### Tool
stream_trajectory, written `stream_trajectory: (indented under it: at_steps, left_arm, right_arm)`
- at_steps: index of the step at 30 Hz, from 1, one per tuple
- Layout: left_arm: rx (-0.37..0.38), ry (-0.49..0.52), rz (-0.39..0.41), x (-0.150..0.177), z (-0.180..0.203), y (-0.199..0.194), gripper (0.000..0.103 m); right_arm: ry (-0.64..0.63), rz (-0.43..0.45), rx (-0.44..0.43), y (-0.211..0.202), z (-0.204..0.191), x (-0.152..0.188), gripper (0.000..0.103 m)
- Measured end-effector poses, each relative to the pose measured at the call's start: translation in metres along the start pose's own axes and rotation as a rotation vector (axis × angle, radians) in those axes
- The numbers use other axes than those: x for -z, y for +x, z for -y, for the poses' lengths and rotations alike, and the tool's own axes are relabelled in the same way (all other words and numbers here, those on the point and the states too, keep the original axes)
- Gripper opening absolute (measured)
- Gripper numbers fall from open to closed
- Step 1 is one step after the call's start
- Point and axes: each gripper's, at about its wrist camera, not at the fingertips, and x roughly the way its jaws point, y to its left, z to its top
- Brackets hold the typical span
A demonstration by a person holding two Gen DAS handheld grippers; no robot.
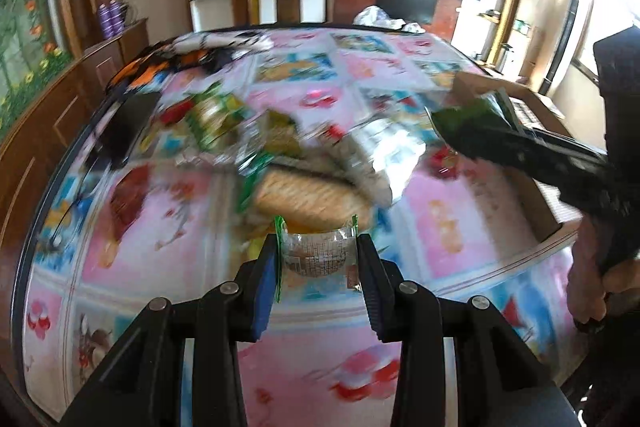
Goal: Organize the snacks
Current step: 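Grasp the green snack bag with the right gripper while left holds clear packet, then carry both packets into the box and release them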
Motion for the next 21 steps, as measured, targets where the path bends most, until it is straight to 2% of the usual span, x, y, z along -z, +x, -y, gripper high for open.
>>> stream_trajectory:
  at_steps: [11, 17, 21]
  left_arm:
    - [0.135, 0.085, 0.009, -0.039, 0.077, 0.018, 0.037]
    - [0.218, 0.140, 0.013, -0.058, 0.134, 0.031, 0.037]
    - [0.295, 0.162, 0.004, -0.068, 0.175, 0.042, 0.037]
  right_arm:
    - [0.301, 0.143, 0.155, -0.061, 0.094, -0.018, 0.036]
    - [0.457, 0.189, 0.251, -0.093, 0.141, -0.014, 0.036]
    - [0.566, 0.214, 0.346, -0.116, 0.172, -0.006, 0.036]
